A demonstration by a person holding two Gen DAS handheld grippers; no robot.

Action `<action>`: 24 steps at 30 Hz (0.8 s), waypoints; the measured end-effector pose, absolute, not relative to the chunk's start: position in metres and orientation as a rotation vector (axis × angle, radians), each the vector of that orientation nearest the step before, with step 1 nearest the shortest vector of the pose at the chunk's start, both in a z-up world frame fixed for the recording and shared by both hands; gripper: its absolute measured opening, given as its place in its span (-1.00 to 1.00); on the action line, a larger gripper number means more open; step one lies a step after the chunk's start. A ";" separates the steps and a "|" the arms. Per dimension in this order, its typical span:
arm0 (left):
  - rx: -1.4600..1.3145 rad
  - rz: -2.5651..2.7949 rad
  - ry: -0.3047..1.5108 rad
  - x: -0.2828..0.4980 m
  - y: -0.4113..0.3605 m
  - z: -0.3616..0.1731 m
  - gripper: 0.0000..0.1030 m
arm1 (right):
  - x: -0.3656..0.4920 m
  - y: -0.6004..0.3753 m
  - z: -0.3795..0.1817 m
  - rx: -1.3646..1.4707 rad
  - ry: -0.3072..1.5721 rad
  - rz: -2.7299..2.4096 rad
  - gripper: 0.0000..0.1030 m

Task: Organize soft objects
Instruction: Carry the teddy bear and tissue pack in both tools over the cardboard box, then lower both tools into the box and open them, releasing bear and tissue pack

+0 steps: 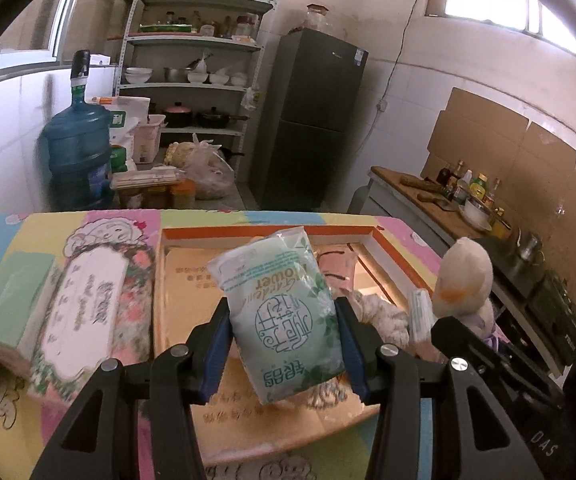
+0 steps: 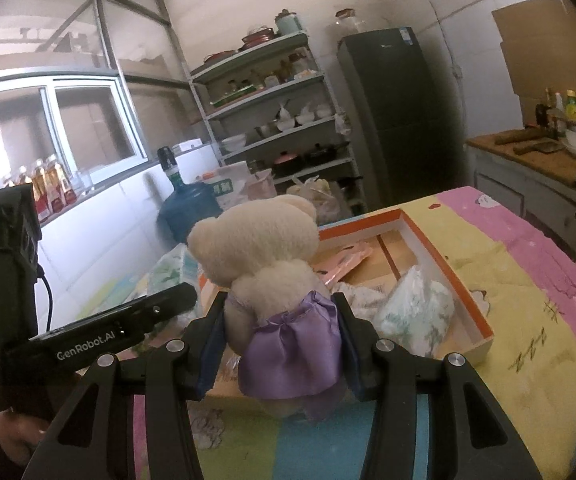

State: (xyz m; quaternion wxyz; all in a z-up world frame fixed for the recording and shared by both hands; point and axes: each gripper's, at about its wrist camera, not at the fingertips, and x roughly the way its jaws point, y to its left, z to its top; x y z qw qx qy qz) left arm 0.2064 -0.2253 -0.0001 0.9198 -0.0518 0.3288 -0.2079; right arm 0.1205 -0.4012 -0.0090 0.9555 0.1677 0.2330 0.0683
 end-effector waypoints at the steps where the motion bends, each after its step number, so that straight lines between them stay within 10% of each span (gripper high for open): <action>1: -0.106 -0.429 0.680 0.209 -0.228 -0.001 -0.03 | 0.125 -0.403 -0.010 0.344 0.475 0.139 -0.01; 24: -0.093 -0.441 0.778 0.252 -0.250 -0.034 -0.03 | 0.187 -0.416 -0.036 0.377 0.598 0.129 0.01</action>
